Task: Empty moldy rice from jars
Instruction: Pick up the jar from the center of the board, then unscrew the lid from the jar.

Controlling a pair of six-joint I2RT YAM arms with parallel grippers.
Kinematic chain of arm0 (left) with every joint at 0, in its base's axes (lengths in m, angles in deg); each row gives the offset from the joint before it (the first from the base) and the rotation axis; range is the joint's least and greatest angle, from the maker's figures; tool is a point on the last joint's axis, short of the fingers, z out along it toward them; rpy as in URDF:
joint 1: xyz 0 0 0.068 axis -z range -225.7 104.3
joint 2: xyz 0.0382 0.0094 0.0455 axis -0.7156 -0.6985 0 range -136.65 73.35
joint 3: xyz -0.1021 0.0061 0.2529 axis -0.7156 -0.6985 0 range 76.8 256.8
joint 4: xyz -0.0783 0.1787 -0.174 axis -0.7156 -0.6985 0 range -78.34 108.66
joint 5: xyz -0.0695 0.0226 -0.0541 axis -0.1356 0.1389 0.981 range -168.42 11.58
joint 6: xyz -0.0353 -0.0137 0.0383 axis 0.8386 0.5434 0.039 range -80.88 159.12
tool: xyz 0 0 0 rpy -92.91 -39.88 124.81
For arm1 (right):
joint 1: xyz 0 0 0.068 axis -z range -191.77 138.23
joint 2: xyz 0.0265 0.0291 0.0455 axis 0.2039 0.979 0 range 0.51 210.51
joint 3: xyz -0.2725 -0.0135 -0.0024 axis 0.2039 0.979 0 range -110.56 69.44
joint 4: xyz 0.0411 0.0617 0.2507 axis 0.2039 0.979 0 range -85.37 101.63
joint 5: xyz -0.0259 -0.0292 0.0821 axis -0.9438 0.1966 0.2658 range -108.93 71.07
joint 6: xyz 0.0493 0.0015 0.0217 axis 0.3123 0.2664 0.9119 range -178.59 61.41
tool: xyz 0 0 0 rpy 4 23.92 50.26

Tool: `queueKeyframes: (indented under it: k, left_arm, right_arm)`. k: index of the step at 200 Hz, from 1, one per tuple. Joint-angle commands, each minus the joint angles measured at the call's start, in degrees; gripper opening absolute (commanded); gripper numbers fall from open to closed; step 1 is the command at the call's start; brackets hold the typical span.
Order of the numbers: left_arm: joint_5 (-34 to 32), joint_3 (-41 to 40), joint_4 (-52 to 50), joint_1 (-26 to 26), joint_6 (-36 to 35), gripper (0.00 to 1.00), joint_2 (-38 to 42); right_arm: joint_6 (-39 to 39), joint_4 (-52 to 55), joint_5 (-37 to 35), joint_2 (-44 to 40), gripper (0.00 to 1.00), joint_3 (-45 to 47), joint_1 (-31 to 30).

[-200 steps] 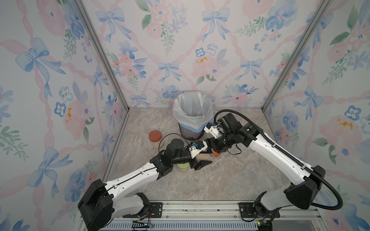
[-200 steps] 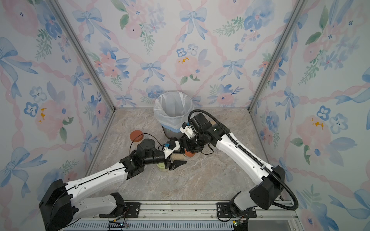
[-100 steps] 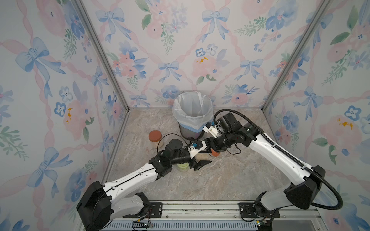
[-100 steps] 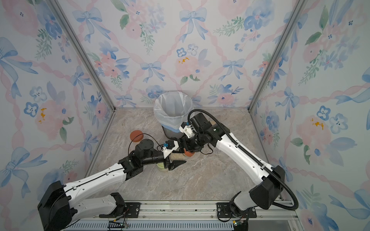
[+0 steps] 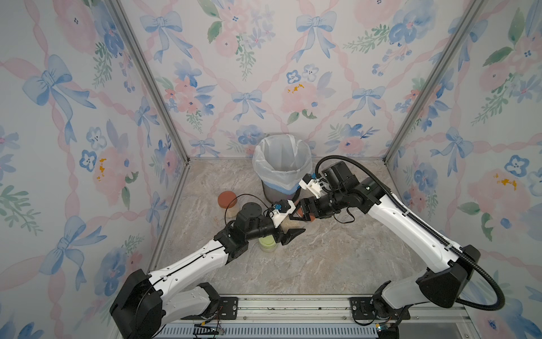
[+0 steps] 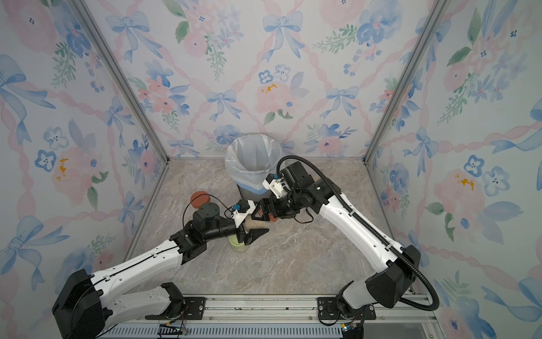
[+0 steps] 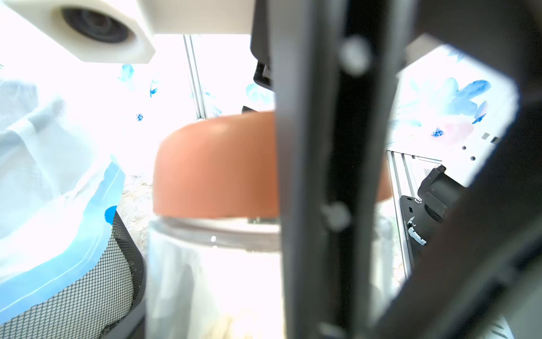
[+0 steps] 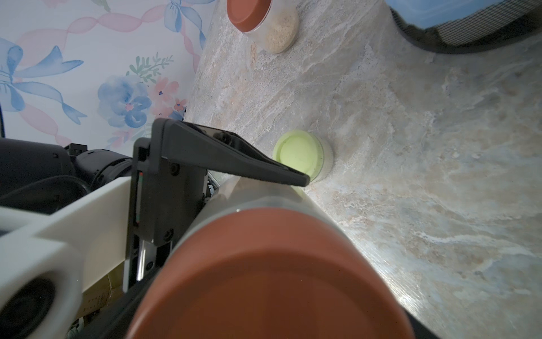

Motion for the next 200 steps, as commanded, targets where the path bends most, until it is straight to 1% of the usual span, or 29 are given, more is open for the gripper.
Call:
queueKeyframes:
  k: [1,78,114,148,165,177,200]
  left_arm:
    - [-0.65,0.33,6.25,-1.0,1.46,0.0,2.12]
    - [-2.26,0.93,8.26,-3.8,4.07,0.0,1.77]
    - [-3.68,2.44,8.44,-5.14,7.11,0.0,0.63]
    - [-4.97,3.64,8.87,-5.24,9.16,0.0,-0.18]
    - [-6.01,4.23,8.89,-5.32,10.25,0.0,-0.66]
    - [-6.21,4.67,9.02,-5.29,10.77,0.0,-0.79]
    - [-6.85,5.33,9.01,-5.32,11.66,0.0,-1.21]
  right_arm:
    - [-1.21,1.78,0.91,-1.62,0.97,-1.7,0.75]
    - [0.18,-0.62,1.52,-3.98,0.97,-0.28,1.13]
    - [2.4,-4.1,-0.94,-6.33,0.97,2.1,1.11]
    - [7.7,-12.11,-5.97,-9.49,0.97,5.9,0.94]
    - [9.68,-14.64,-9.78,-10.42,0.97,6.4,-0.11]
    - [10.55,-15.79,-13.03,-10.71,0.97,6.0,-1.2]
    - [11.9,-17.5,-21.38,-11.27,0.97,5.11,-3.86]
